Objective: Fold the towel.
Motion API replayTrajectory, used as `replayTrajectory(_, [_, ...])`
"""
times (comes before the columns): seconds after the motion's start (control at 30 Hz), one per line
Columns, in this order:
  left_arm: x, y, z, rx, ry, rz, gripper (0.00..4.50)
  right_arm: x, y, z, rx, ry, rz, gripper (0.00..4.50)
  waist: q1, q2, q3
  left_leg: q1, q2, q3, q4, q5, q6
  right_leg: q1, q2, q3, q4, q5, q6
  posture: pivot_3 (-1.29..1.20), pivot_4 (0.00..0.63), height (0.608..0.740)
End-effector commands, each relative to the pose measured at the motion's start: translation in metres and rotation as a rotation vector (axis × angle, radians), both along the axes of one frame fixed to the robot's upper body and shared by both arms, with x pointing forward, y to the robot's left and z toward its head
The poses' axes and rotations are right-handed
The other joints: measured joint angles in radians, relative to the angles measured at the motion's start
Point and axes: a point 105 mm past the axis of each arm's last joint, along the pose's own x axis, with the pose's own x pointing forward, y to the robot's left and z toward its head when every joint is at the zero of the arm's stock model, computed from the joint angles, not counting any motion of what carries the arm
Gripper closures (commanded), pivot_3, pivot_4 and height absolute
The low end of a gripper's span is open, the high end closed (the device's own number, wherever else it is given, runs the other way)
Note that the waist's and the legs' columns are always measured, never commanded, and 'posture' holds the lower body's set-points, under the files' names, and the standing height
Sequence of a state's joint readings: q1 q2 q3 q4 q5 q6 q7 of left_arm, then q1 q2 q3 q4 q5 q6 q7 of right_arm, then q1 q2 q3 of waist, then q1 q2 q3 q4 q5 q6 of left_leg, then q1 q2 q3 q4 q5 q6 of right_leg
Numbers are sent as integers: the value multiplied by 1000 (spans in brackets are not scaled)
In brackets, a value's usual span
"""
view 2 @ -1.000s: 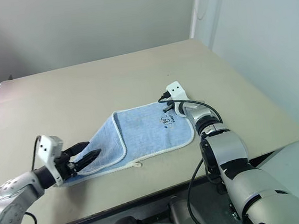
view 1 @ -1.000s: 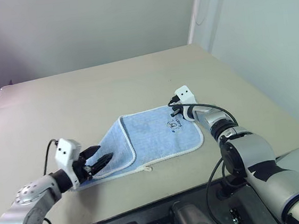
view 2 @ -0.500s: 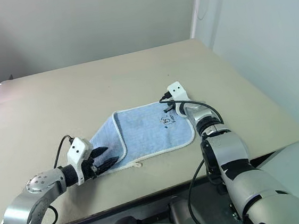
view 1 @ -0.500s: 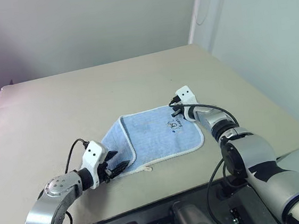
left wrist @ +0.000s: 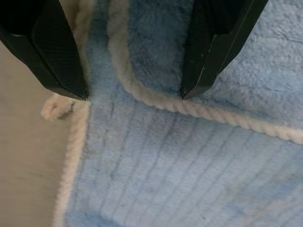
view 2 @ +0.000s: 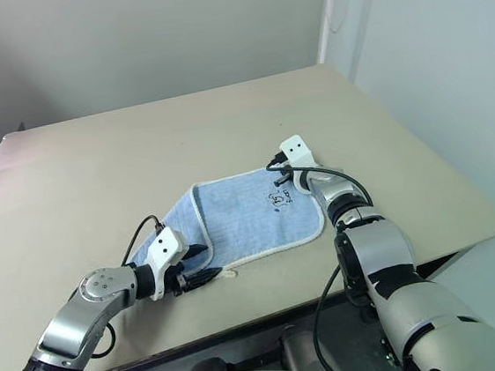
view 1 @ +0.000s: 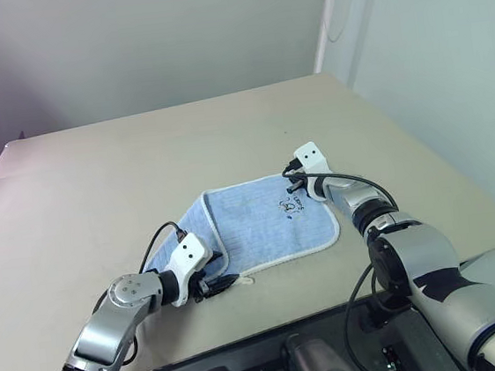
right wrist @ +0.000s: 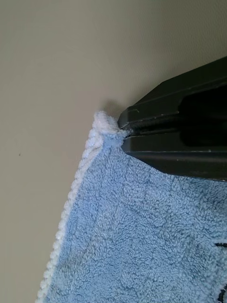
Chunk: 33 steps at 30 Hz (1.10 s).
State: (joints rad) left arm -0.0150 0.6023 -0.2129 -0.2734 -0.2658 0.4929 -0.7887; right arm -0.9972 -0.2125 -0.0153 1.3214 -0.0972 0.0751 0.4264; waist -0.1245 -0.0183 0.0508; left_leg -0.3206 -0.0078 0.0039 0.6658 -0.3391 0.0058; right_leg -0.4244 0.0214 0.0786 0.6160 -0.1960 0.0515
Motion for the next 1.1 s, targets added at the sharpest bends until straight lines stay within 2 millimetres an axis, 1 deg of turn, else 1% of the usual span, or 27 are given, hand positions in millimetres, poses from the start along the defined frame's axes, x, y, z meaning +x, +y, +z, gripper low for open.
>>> replayTrajectory(0.03, [5,-1,3,-41,12,29,1224,4,-11,8,-27,-33,-30,4472,1,0,0,0,0,0,0,0,0,0,0,0,0,0,0,0,0,740])
replayTrajectory(0.2, [11,5,0,-18,37,91,1224,2,-17,3,-49,-24,-36,4472,2,0,0,0,0,0,0,0,0,1,0,0,0,0,0,0,0,740])
replayTrajectory(0.27, [12,9,0,-20,47,112,1224,2,-20,3,-50,-24,-41,4472,2,0,0,1,0,0,0,0,0,2,0,0,0,0,0,0,0,740])
replayTrajectory(0.37, [14,16,-4,25,58,149,1224,3,-21,5,-53,-32,-46,4472,2,0,0,1,0,0,0,0,0,2,0,0,0,0,0,0,0,740])
replayTrajectory(0.5, [7,18,-5,39,67,124,1224,5,-24,9,-58,-43,-54,4472,0,0,0,1,0,0,0,0,0,2,0,0,0,0,0,0,0,740])
replayTrajectory(0.67, [6,26,-4,34,77,155,1224,6,-26,10,-65,-46,-54,4472,0,0,0,1,0,0,0,0,0,2,0,0,0,0,0,0,0,740])
replayTrajectory(0.73, [5,25,-4,22,82,154,1224,6,-26,10,-66,-46,-54,4472,0,0,0,1,0,0,0,0,0,2,0,0,0,0,0,0,0,740])
replayTrajectory(0.83, [5,22,-2,-9,87,155,1779,5,-25,10,-67,-45,-53,4500,0,0,0,1,0,0,0,0,0,2,0,0,0,-1,-1,0,0,740])
replayTrajectory(0.87, [5,21,-1,-18,85,150,2179,6,-25,10,-66,-45,-52,4500,0,0,0,1,0,0,0,0,0,2,0,0,0,-1,-1,0,0,740])
replayTrajectory(0.9, [6,20,1,-28,85,153,2460,6,-24,10,-65,-45,-51,4500,0,0,0,1,0,0,0,0,0,2,0,0,0,-1,-1,0,0,740])
replayTrajectory(0.97, [6,21,2,-30,84,155,3185,6,-23,10,-65,-46,-49,4500,0,0,0,1,0,0,0,0,0,2,0,0,0,0,0,0,0,740])
replayTrajectory(1.0, [6,21,2,-29,86,155,3452,5,-23,9,-65,-46,-47,4500,0,0,0,1,0,0,0,0,0,2,0,0,0,0,0,0,0,740])
replayTrajectory(1.07, [6,21,2,-32,90,148,4213,5,-22,8,-66,-45,-45,4500,0,0,0,0,0,0,0,0,0,2,0,0,0,0,0,0,0,740])
replayTrajectory(1.1, [5,22,3,-31,90,142,4468,5,-22,8,-67,-45,-44,4500,0,0,0,0,0,0,0,0,0,2,0,0,0,0,0,0,0,740])
